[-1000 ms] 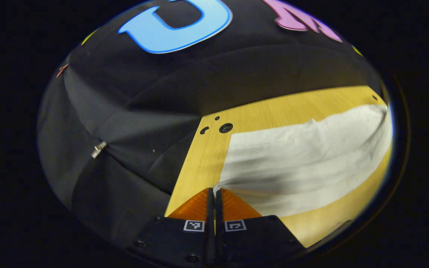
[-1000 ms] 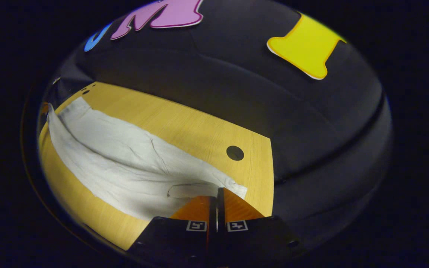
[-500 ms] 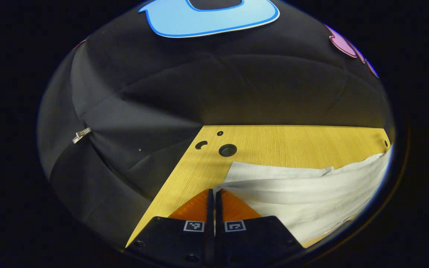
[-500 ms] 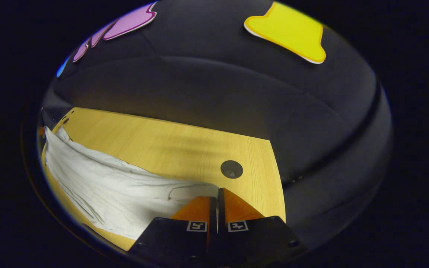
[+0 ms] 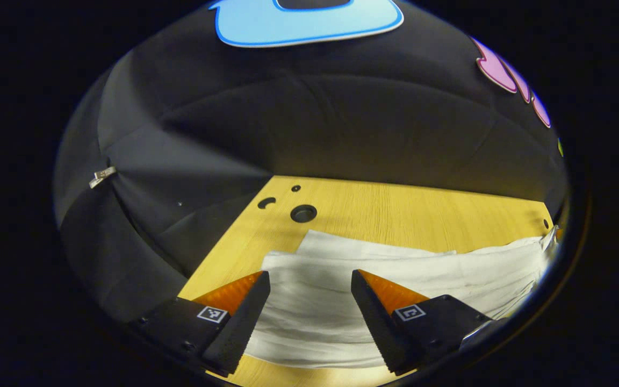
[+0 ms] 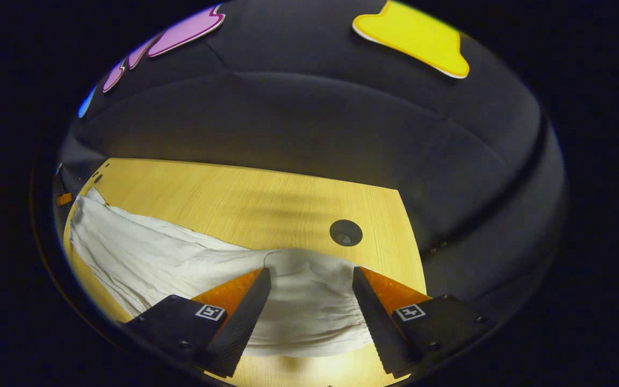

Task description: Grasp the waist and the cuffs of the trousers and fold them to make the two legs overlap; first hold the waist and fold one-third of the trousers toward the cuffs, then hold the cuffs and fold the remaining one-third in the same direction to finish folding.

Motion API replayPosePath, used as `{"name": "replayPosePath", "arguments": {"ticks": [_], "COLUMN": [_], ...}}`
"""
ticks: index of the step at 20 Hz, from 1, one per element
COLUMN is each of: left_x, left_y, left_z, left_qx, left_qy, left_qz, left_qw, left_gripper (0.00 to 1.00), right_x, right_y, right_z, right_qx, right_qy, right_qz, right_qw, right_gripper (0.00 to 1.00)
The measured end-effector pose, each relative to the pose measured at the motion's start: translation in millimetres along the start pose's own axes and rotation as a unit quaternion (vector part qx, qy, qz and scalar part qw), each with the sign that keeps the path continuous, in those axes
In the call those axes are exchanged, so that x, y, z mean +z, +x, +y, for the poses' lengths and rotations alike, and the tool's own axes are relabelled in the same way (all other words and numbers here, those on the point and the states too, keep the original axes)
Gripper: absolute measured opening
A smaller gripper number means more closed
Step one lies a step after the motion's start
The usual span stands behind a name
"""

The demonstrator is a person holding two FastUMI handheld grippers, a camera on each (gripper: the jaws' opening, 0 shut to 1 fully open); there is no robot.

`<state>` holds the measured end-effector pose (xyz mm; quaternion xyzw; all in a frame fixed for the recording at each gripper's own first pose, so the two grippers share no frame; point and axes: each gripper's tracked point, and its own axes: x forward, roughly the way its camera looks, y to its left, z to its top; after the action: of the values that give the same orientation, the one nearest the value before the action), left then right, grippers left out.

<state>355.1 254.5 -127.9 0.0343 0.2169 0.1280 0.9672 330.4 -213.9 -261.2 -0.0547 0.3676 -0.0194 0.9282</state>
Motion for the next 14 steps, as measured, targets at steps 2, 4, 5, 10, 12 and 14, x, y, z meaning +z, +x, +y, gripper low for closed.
{"name": "replayPosePath", "arguments": {"ticks": [2,4,5,10,12,14], "left_x": [12,21,23,20,13,7], "left_y": [-24,-49,-62,-117,-138,-156], "left_z": [-1,-1,-1,-5,-10,-17], "left_qx": [-0.003,-0.006,-0.007,-0.01,-0.016,-0.023], "left_qy": [0.003,0.004,0.002,-0.017,-0.028,-0.03], "left_qz": [-0.024,-0.047,-0.055,-0.075,-0.076,-0.076], "left_qw": [1.0,0.999,0.998,0.997,0.997,0.996], "left_gripper": [0.97,0.97,0.97,0.97,0.97,0.97], "right_x": [-3,-12,-18,-53,-59,-67], "right_y": [-11,-17,-17,-12,-9,-8], "right_z": [-9,-24,-29,-55,-68,-76], "right_qx": [0.002,-0.012,-0.02,-0.058,-0.078,-0.083], "right_qy": [0.021,0.046,0.063,0.162,0.177,0.206], "right_qz": [-0.011,-0.012,-0.012,0.006,0.001,0.003], "right_qw": [1.0,0.999,0.998,0.985,0.981,0.975], "right_gripper": [0.98,0.98,0.98,0.99,0.99,0.99]}}
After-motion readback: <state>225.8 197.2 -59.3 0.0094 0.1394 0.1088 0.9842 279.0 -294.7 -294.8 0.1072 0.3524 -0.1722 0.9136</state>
